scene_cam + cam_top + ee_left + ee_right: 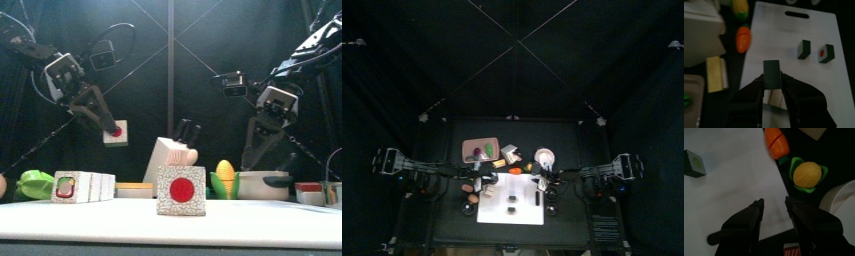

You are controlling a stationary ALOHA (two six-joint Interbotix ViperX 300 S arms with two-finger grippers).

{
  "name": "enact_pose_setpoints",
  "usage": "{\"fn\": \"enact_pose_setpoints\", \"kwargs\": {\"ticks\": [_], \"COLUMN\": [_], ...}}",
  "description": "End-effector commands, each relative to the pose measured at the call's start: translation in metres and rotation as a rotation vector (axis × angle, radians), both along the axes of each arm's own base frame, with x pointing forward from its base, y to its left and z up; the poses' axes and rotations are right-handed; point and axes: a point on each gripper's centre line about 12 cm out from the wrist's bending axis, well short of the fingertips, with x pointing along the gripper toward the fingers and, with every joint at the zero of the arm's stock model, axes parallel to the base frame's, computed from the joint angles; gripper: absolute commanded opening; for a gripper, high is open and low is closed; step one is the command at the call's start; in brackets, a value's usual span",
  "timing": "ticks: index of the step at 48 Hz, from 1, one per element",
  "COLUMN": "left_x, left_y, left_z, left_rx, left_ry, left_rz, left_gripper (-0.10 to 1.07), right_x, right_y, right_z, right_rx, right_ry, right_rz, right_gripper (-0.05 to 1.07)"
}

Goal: Place onto plate

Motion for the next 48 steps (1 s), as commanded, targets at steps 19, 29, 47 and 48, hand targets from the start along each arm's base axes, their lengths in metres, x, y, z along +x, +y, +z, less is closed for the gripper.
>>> {"fn": "enact_pose_setpoints", "kwargs": {"ticks": [19, 29, 47, 48], "left_x": [-0.089, -0.116, -0.14, -0.14], "left_y": [0.078, 0.102, 0.115, 0.115], "left_z": [0.008, -0.015, -0.033, -0.033], "left_rx": [0.031, 0.008, -0.02, -0.019], "left_ry": [-0.145, -0.035, 0.055, 0.059], "left_rz": [0.39, 0.537, 0.644, 0.642], "left_gripper": [0.58, 0.58, 0.58, 0.58], "right_x": [0.009, 0.012, 0.013, 0.014], "right_y": [-0.004, -0.004, -0.004, -0.004], "right_z": [0.01, 0.008, 0.008, 0.008], "right_rx": [-0.004, -0.007, -0.008, -0.009], "right_ry": [-0.033, -0.026, -0.028, -0.026], "right_rz": [-0.006, -0.003, -0.003, -0.001], "right_gripper": [0.78, 0.78, 0.78, 0.78]}}
